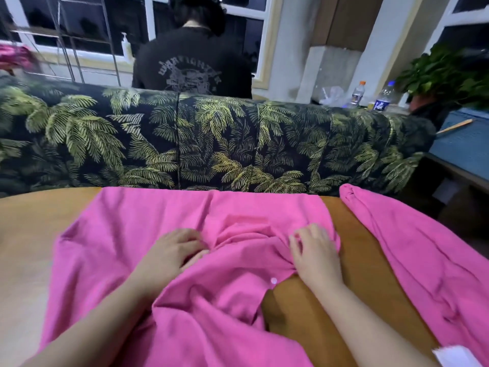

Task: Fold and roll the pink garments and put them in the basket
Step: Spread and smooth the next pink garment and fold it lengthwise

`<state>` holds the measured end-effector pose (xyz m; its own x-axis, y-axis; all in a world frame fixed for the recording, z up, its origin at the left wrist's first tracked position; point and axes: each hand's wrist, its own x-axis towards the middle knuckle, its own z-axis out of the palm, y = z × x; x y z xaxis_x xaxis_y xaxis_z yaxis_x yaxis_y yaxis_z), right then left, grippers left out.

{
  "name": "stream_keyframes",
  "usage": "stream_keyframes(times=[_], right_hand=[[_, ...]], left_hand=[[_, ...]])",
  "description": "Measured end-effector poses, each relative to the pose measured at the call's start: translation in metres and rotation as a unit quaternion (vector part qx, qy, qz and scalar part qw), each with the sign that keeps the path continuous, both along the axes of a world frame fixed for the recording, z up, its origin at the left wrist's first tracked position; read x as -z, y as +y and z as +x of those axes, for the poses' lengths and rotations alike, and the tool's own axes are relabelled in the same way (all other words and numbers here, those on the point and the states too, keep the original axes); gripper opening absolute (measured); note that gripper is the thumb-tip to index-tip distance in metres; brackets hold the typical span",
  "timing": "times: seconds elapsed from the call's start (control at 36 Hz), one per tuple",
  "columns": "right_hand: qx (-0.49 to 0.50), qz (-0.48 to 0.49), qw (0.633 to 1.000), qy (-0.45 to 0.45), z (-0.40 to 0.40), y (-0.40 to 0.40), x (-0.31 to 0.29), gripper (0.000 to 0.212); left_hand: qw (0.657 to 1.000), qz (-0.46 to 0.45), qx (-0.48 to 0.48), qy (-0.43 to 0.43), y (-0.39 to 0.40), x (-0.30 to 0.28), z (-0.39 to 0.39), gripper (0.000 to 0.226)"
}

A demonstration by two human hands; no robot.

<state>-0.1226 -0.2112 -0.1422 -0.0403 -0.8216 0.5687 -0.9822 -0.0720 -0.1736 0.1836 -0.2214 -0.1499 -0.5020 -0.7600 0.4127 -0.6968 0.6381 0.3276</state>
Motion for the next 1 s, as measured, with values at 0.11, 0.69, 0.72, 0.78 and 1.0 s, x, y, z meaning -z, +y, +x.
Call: stream_keyframes(times=[0.11,0.69,0.72,0.78,1.0], right_hand=[[-0.152,0.119,0.975,-0.114,0.031,0.062,0.002,0.046],[-0.166,0.189,0.951,-0.180,0.043,0.230,-0.003,0.032],[-0.156,0.180,0.953,-0.186,0.035,0.235,-0.003,0.022],[-0.141,0.165,0.954,-0.205,0.017,0.243,-0.003,0.008],[0.031,0.207,0.972,-0.105,-0.078,0.265,-0.012,0.008]], left_hand=[[0.994,0.048,0.017,0.093,0.045,0.006,-0.006,0.052],[0.999,-0.027,0.041,0.007,0.242,0.012,0.012,0.025],[0.998,-0.015,0.058,0.021,0.243,0.011,0.013,0.021],[0.996,0.005,0.075,0.045,0.248,0.011,0.013,0.021],[0.982,0.071,-0.096,0.146,0.272,-0.023,0.053,0.027]])
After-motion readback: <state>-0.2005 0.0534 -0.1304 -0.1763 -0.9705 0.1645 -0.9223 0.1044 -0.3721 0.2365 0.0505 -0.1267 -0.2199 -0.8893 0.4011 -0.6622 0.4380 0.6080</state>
